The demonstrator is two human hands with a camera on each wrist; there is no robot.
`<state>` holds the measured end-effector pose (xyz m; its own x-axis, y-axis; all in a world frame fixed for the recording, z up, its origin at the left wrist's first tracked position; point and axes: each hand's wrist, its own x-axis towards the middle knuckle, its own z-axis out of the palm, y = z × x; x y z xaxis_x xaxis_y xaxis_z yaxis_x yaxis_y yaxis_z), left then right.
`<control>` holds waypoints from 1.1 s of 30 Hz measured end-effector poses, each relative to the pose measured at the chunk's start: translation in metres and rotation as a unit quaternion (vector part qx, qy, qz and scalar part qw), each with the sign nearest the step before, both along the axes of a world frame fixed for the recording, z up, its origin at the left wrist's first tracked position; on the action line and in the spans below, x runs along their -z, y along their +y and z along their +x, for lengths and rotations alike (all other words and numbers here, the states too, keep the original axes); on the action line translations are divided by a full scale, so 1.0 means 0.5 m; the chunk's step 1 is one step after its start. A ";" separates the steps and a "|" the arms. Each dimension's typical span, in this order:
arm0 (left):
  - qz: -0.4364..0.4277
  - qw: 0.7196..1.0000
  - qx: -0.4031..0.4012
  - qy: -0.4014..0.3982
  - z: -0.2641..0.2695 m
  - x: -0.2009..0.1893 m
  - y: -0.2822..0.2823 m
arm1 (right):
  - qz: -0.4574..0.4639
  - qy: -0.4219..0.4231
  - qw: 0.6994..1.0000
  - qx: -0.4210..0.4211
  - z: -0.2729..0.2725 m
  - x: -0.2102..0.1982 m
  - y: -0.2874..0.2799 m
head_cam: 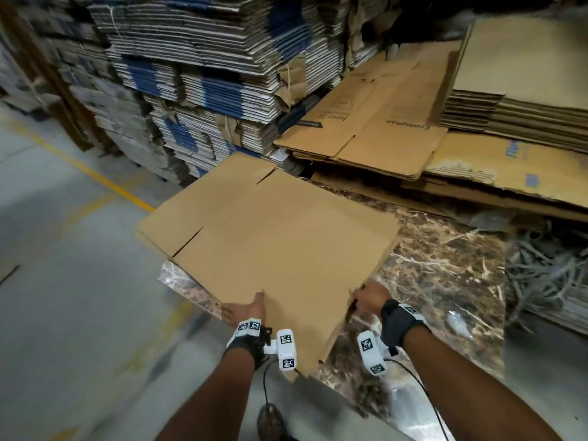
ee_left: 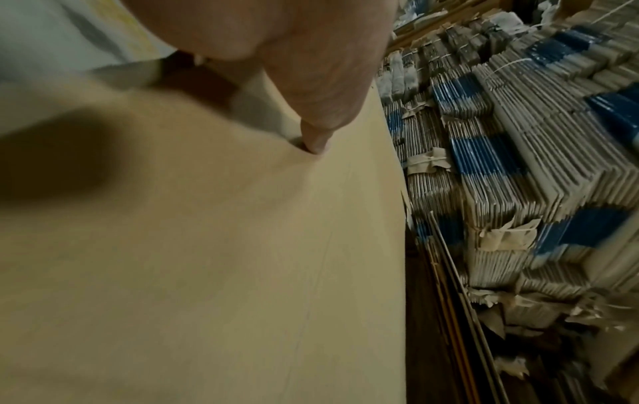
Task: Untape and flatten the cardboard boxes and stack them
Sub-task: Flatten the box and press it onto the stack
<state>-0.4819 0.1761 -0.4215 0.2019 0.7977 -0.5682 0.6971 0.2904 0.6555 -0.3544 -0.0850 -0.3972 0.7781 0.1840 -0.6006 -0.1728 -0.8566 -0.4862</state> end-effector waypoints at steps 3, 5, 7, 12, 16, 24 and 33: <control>-0.015 1.000 -0.015 0.010 0.000 -0.006 -0.018 | -0.052 -0.007 0.997 -0.055 0.031 -0.004 -0.004; -0.017 0.999 -0.040 0.017 0.003 0.001 -0.020 | -0.090 -0.035 0.995 -0.032 0.071 -0.015 -0.008; -0.030 0.996 -0.079 0.025 0.013 -0.005 -0.023 | -0.094 -0.103 0.990 0.021 0.121 -0.038 -0.005; -0.029 0.991 -0.116 0.064 0.059 -0.020 -0.005 | -0.076 -0.189 0.978 -0.047 0.278 -0.053 0.016; -0.028 0.983 -0.158 0.086 0.097 -0.021 0.037 | -0.094 -0.140 0.982 -0.086 0.402 -0.004 0.031; -0.034 0.973 -0.196 0.117 0.131 -0.003 0.058 | -0.139 -0.135 0.969 -0.152 0.537 0.053 0.085; -0.015 0.976 -0.181 0.121 0.068 -0.019 0.047 | -0.186 -0.149 0.943 -0.234 0.523 0.052 0.050</control>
<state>-0.4476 0.1996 -0.4120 -0.2338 0.7741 -0.5883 0.6786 0.5633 0.4715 -0.0928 -0.0602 -0.4233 0.8079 0.3695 -0.4591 0.3636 -0.9256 -0.1050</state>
